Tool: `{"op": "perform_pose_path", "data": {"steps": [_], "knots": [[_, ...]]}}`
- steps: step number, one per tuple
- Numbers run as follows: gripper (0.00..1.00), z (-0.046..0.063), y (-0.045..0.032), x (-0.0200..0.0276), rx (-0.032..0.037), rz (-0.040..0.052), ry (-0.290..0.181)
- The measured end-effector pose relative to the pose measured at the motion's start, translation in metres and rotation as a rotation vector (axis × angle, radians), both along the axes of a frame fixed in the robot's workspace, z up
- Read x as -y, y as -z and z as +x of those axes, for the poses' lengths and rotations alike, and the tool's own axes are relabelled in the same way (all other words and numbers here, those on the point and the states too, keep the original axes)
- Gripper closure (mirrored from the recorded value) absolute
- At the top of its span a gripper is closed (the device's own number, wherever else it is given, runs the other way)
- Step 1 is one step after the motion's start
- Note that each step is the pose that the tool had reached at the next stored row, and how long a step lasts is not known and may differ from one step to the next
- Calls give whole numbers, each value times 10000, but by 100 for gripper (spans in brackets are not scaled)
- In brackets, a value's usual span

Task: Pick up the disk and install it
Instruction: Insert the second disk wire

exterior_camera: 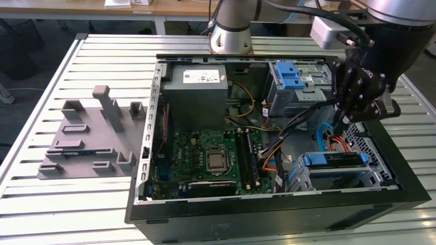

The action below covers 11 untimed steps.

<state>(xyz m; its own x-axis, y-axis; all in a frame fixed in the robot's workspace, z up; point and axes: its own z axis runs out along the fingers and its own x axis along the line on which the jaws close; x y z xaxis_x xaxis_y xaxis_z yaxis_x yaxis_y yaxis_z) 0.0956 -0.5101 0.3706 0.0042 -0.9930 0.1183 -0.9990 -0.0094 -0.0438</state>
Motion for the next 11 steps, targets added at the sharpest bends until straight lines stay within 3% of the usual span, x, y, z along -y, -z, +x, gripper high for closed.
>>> {"op": "perform_pose_path", "data": {"steps": [3,11], "knots": [[83,2,20,-20,-15,-49,1],[83,14,62,-52,-82,-43,1]]}}
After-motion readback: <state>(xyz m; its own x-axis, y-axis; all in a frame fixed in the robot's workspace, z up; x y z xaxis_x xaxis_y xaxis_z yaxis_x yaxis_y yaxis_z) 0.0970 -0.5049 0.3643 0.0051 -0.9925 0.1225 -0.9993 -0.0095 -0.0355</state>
